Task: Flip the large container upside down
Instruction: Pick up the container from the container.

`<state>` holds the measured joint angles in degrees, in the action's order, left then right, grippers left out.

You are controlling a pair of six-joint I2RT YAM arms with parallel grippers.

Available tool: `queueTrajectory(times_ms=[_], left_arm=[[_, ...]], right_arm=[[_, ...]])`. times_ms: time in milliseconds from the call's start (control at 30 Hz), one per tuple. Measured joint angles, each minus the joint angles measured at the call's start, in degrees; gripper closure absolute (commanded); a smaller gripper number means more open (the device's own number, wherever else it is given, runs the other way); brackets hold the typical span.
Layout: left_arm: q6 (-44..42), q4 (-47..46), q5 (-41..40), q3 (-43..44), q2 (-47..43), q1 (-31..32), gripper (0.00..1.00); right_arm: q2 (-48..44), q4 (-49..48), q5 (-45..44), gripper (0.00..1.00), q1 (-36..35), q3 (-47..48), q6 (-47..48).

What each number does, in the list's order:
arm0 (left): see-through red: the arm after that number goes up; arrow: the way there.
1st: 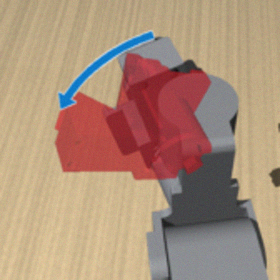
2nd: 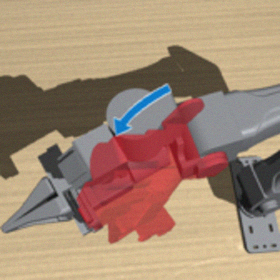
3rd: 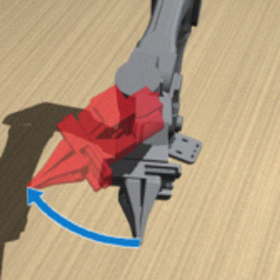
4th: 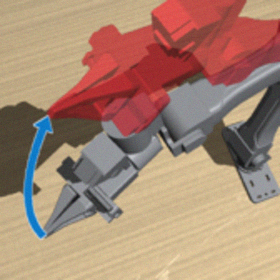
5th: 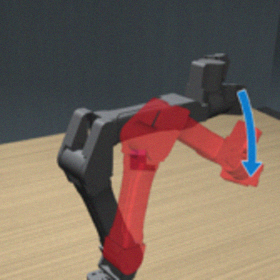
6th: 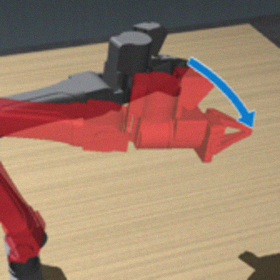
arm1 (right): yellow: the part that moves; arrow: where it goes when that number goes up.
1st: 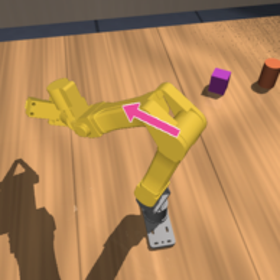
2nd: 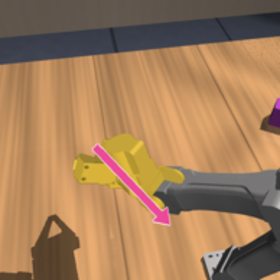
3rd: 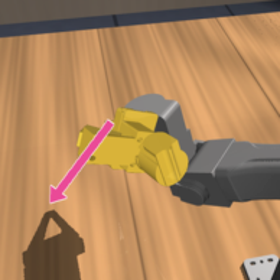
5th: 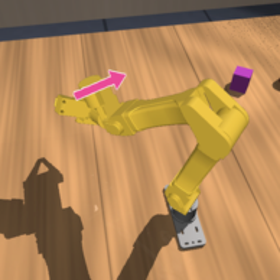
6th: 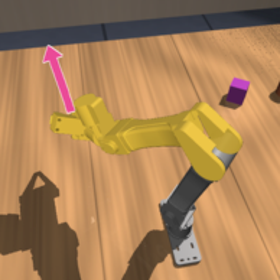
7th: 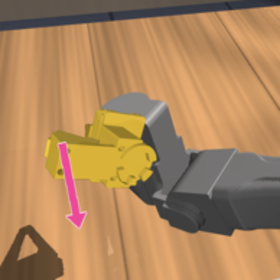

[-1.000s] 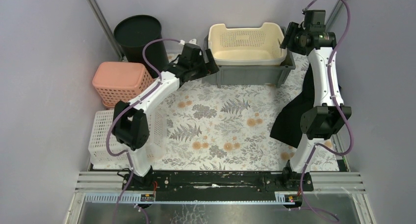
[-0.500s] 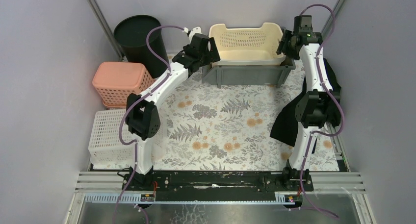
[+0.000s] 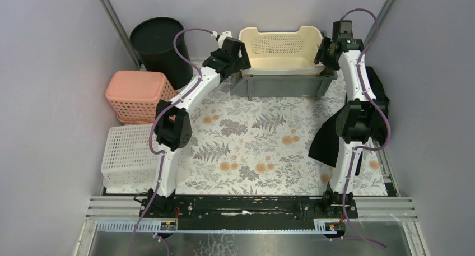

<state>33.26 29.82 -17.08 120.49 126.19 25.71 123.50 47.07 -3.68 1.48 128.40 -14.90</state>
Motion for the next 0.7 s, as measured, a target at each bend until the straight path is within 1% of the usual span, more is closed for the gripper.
queueTrajectory(times_ms=[200,433,600,700], left_arm=[[-0.1,0.7,-1.1,1.0,0.5,0.0,0.00],[-0.4,0.8,-2.4,2.4,2.1,0.0,0.01],[-0.5,0.5,-3.1,2.6,2.4,0.2,0.09],[-0.5,0.4,-3.3,3.3,3.0,0.4,0.16]], right_arm=[[1.9,-0.3,0.1,0.39,0.0,0.0,-0.8],[2.1,-2.4,0.3,0.44,0.0,-1.9,-1.7],[2.1,-5.0,1.4,0.48,0.0,-4.1,-2.6],[2.1,-5.6,1.8,0.51,0.0,-4.4,-2.8]])
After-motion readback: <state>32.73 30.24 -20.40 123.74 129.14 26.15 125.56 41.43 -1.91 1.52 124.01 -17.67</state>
